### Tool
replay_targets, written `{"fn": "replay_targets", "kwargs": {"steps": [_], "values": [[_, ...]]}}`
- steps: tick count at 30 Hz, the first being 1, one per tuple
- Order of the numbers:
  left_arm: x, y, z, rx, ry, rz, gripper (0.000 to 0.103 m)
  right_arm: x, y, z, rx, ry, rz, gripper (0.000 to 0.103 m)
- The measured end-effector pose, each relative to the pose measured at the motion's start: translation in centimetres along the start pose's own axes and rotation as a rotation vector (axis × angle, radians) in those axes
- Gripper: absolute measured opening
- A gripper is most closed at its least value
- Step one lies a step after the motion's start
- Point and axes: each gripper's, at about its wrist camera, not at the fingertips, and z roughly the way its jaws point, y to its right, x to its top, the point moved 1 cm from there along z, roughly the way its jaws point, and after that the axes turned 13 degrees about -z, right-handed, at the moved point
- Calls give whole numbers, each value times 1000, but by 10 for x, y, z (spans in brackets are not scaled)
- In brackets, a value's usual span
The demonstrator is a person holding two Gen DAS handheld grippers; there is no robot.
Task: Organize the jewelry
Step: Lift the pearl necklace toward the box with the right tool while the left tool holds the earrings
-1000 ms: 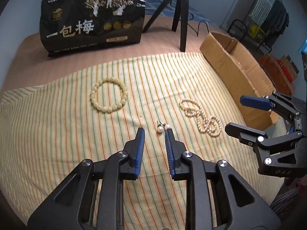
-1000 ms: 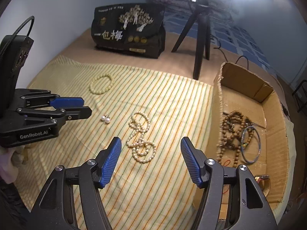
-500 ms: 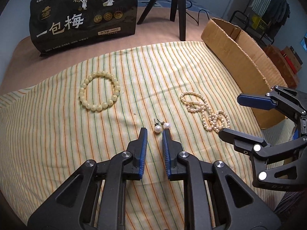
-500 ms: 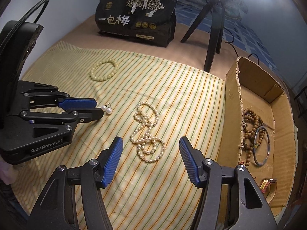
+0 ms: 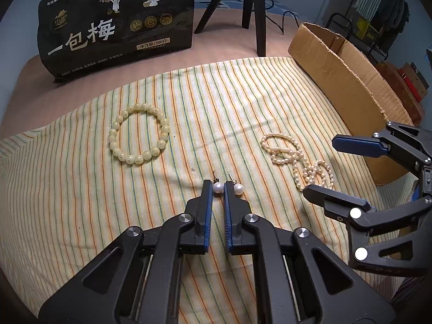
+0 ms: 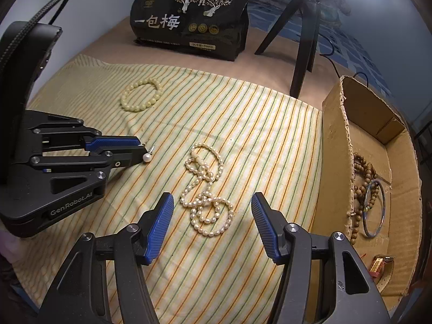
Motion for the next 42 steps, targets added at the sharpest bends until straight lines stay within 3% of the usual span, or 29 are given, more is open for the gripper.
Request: {"fn": "replay_targets", "kwargs": {"steps": [11, 12, 15, 16, 28, 42], "values": [[-1, -9, -6, -3, 6, -33, 6, 0, 1, 21, 11, -42, 4, 58], [0, -10, -7, -3, 7, -39, 6, 0, 0, 20, 19, -35, 2, 53], [1, -14, -10, -2, 11, -52, 6, 2, -4, 18, 34, -24, -10, 14], [2, -15, -11, -2, 14, -55, 6, 3, -6, 17, 31, -23, -19, 10], [12, -20, -42, -36, 81, -100, 6, 13, 2, -15, 86, 85, 39, 8], [27, -6, -87, -107, 178, -108, 6, 29, 15, -88, 59, 279, 68, 6]]}}
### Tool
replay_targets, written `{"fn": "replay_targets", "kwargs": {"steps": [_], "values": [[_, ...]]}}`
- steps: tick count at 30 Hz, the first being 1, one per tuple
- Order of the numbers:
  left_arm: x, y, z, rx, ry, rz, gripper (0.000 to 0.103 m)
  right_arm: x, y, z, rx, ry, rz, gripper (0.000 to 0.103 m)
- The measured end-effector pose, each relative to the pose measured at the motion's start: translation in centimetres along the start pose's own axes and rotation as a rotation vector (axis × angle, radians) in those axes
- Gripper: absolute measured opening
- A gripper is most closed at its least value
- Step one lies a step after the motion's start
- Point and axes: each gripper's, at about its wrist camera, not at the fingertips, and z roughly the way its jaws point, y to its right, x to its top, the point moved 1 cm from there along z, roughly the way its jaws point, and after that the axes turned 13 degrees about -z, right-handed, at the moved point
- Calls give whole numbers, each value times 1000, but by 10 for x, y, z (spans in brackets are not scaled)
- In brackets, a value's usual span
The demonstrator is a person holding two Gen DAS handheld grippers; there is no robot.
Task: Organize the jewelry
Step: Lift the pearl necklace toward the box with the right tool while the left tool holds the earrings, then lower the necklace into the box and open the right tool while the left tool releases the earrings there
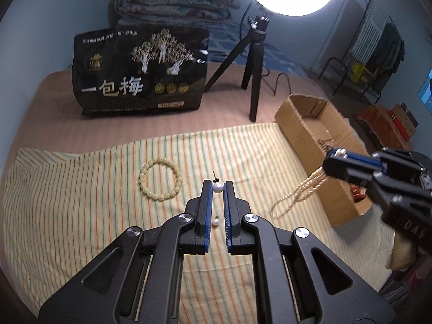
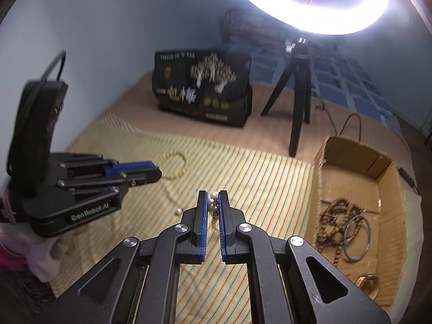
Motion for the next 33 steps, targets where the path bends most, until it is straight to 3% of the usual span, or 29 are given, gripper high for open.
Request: {"fn": "replay_targets", "kwargs": {"steps": [13, 25, 33], "values": [[4, 46, -24, -94, 50, 39, 6, 10, 39, -62, -104, 112, 62, 6], [-9, 110, -19, -187, 32, 118, 6, -13, 94, -85, -236, 92, 141, 6], [-19, 143, -6, -219, 8, 163, 6, -34, 126, -78, -273, 45, 206, 6]]}}
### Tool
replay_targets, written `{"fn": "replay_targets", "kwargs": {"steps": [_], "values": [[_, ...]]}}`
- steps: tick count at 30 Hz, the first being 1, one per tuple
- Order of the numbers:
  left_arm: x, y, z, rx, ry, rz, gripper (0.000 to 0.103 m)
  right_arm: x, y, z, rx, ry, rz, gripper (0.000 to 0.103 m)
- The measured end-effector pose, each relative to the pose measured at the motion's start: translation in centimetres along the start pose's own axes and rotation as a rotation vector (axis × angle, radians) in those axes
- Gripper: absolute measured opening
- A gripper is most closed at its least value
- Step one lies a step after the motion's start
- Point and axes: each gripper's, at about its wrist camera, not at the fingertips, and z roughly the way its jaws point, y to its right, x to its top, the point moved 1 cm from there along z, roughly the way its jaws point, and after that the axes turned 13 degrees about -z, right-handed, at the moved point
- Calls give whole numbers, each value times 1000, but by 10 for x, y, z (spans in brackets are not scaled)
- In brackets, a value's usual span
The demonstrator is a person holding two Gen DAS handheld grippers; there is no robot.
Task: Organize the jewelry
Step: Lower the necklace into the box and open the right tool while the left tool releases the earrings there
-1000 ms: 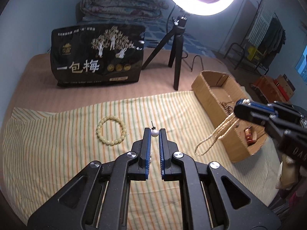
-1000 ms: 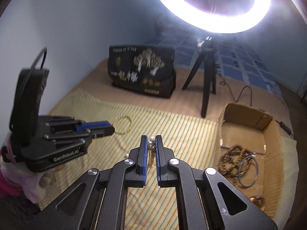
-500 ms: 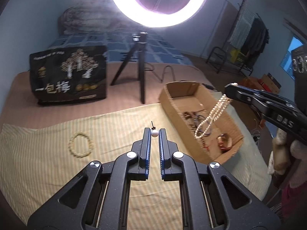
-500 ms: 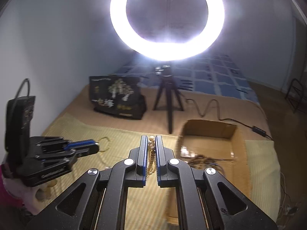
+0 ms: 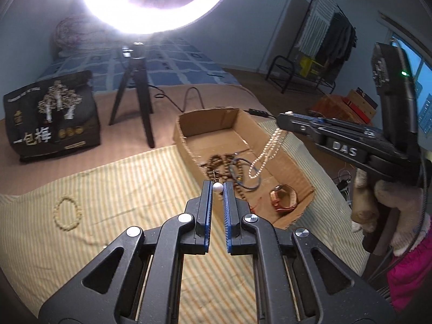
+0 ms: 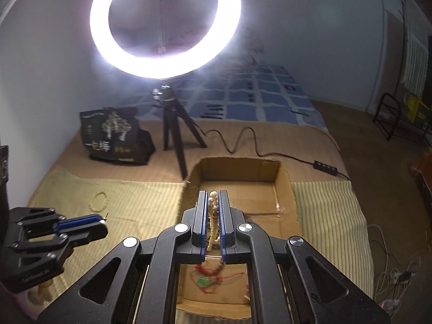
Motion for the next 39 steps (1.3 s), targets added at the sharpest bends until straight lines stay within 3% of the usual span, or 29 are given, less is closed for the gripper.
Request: {"fn": "replay_targets", "kwargs": {"steps": [16, 34, 35, 38, 39], "values": [[-25, 32, 45, -20, -92, 63, 6, -31, 33, 36, -35, -117, 67, 6], [-32, 36, 61, -23, -133, 73, 6, -46, 37, 53, -43, -181, 90, 7], [-32, 37, 61, -21, -133, 77, 6, -46, 37, 53, -43, -183, 90, 9], [-34, 37, 63, -13, -141, 83, 8, -46, 37, 52, -44, -177, 97, 40], [-34, 37, 64, -12, -144, 83, 19, -45, 37, 51, -46, -172, 99, 50]]}}
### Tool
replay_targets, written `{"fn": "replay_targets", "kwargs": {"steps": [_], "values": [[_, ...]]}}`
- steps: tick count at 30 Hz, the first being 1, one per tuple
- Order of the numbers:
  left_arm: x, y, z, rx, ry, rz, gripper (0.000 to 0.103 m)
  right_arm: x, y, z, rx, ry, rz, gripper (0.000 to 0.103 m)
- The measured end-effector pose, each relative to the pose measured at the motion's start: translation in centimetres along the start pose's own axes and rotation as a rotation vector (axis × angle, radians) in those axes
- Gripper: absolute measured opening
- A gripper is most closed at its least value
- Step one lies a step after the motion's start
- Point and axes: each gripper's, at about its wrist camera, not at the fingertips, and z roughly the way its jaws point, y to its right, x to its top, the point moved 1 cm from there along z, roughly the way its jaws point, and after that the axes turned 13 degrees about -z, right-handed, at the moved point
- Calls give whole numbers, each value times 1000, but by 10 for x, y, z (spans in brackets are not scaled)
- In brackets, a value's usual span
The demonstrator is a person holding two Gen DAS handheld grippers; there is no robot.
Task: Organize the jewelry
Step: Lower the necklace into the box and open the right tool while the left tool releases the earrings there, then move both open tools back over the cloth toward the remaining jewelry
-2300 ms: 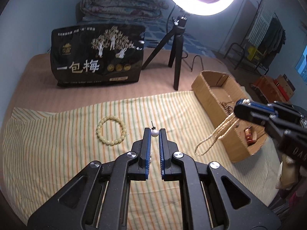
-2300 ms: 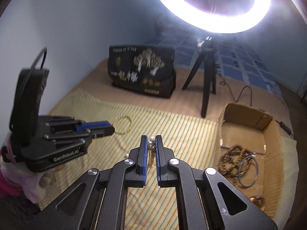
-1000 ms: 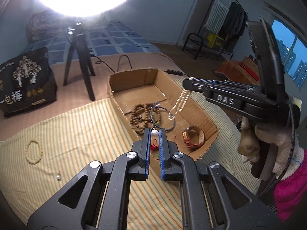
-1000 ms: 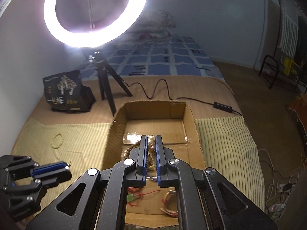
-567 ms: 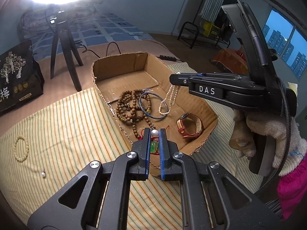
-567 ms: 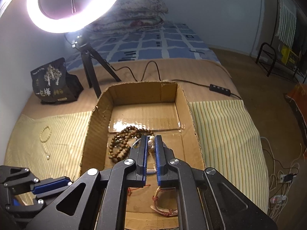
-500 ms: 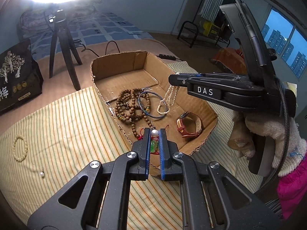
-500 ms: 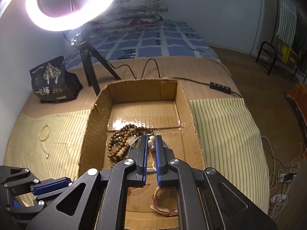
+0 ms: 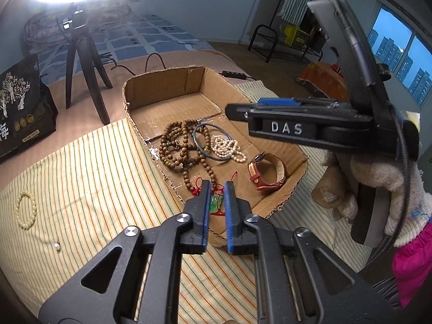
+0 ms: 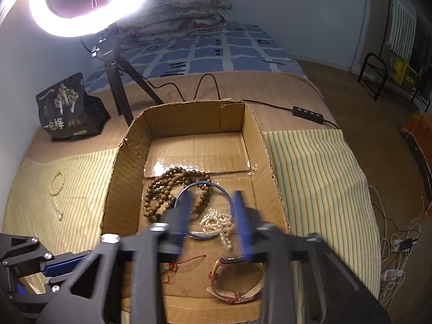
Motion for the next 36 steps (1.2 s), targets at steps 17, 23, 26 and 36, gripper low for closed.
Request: {"fn": "replay_targets", "kwargs": {"steps": [17, 23, 26, 36], "values": [[-1, -12, -14, 20, 17, -12, 38, 1, 1, -7, -16, -10, 32, 66], [-1, -26, -32, 40, 41, -40, 38, 2, 1, -19, -28, 0, 53, 72], [-2, -35, -42, 53, 58, -52, 38, 3, -3, -25, -37, 1, 56, 72], [6, -81, -75, 112, 115, -117, 38, 8, -31, -48, -36, 64, 12, 72]]}}
